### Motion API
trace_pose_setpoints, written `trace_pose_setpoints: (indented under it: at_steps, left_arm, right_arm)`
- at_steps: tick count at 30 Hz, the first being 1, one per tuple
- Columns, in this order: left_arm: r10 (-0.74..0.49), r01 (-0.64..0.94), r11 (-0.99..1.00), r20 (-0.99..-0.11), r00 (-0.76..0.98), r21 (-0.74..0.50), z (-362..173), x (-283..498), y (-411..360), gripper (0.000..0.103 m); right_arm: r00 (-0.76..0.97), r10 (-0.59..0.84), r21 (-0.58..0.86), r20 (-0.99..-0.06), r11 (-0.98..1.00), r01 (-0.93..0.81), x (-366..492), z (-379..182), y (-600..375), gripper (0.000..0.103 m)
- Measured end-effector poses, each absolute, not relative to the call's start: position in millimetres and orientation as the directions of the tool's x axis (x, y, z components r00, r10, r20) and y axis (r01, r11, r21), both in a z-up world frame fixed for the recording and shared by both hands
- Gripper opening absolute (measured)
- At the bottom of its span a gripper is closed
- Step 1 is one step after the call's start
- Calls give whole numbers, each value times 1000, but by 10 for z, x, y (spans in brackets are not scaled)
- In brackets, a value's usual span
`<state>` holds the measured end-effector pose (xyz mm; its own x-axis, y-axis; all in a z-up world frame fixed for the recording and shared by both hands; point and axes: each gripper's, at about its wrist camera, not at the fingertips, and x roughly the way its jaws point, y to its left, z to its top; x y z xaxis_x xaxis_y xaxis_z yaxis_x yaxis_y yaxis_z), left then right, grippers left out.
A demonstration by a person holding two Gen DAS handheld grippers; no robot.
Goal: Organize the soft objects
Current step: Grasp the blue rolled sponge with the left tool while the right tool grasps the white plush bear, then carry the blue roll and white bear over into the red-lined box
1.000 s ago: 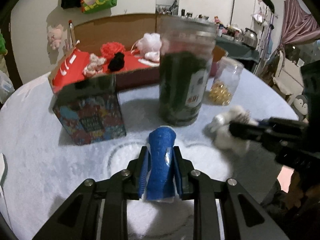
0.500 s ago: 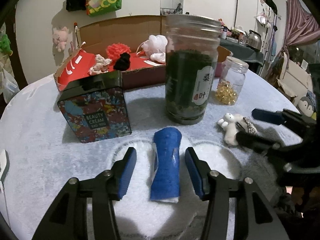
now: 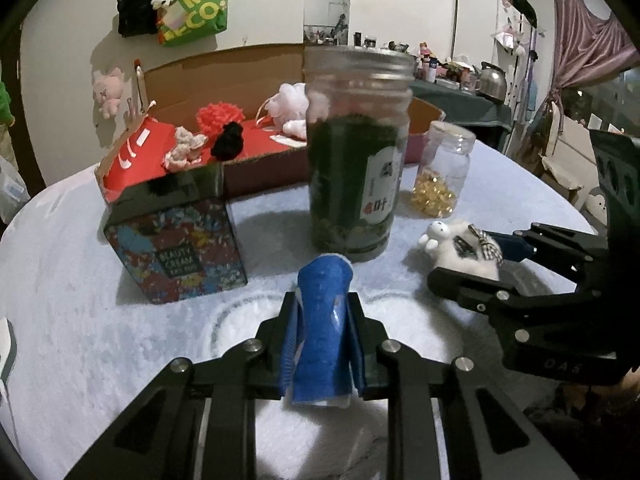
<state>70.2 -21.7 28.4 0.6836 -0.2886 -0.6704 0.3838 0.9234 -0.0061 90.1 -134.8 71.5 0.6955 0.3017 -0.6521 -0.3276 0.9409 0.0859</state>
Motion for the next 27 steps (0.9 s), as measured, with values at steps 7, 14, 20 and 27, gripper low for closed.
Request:
trace_pose_setpoints:
  at_steps: [7, 14, 20, 27]
  left_arm:
    - [-301, 397, 918, -664, 684, -6, 344, 718, -258, 24]
    - [-285, 364, 931, -659, 696, -18, 364, 688, -110, 24]
    - [-235, 310, 951, -658, 715, -2, 387, 629, 135, 24]
    - [-180, 244, 970, -666, 724, 2, 399, 596, 453, 24]
  right_arm:
    - [715, 317, 88, -623, 937, -339, 859, 860, -1330, 51]
    - [712, 315, 90, -628, 938, -335, 848, 865, -1360, 51]
    - [717, 291, 97, -634, 949, -300, 840, 858, -1510, 51]
    - [722, 255, 107, -643, 964, -245, 868, 843, -1760, 51]
